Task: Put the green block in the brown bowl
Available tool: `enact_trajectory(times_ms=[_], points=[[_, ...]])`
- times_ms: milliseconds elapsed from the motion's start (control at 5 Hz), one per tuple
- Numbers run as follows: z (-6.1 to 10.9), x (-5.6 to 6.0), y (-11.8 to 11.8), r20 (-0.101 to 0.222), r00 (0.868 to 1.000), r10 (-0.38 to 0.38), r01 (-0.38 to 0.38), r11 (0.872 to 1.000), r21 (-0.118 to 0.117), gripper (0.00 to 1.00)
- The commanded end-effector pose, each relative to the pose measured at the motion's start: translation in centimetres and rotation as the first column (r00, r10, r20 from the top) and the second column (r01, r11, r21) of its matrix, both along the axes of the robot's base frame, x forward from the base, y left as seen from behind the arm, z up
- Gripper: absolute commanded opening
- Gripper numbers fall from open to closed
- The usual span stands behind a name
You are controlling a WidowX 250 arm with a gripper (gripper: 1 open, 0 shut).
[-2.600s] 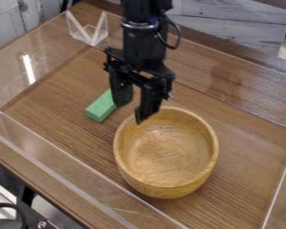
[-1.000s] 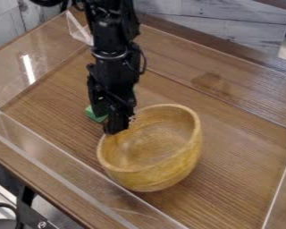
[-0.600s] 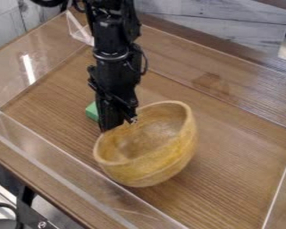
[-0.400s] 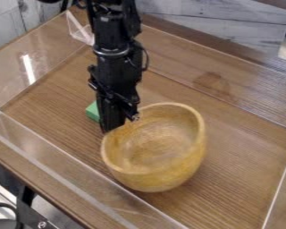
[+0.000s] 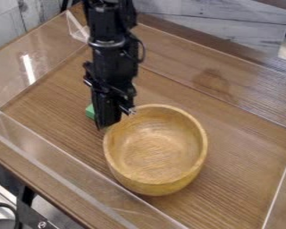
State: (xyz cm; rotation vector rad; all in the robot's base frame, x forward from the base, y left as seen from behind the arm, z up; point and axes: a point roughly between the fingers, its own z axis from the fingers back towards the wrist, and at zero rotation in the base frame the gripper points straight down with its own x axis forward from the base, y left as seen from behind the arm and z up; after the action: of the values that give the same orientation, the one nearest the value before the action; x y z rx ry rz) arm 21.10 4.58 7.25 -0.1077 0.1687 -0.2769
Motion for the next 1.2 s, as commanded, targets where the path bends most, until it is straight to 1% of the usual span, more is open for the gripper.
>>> enact_trajectory(times_ms=[0, 200, 400, 600, 800, 1000], points=[[2.4, 0.9, 0.7, 0.058, 0.998, 0.014, -0.015, 1.0, 0.006, 0.0], [3.8, 1.1, 1.1, 0.057, 0.998, 0.028, -0.028, 1.0, -0.002, 0.0], [5.5, 1.7, 1.9, 0.068, 0.997, 0.041, -0.041, 0.999, -0.001, 0.0], [7.5, 2.9, 3.3, 0.099, 0.994, 0.048, -0.049, 0.999, 0.009, 0.0], [7.4, 4.0, 4.5, 0.119, 0.992, 0.032, -0.034, 0.999, 0.017, 1.0], [6.4, 4.4, 4.6, 0.127, 0.992, 0.013, -0.015, 1.0, 0.018, 1.0]])
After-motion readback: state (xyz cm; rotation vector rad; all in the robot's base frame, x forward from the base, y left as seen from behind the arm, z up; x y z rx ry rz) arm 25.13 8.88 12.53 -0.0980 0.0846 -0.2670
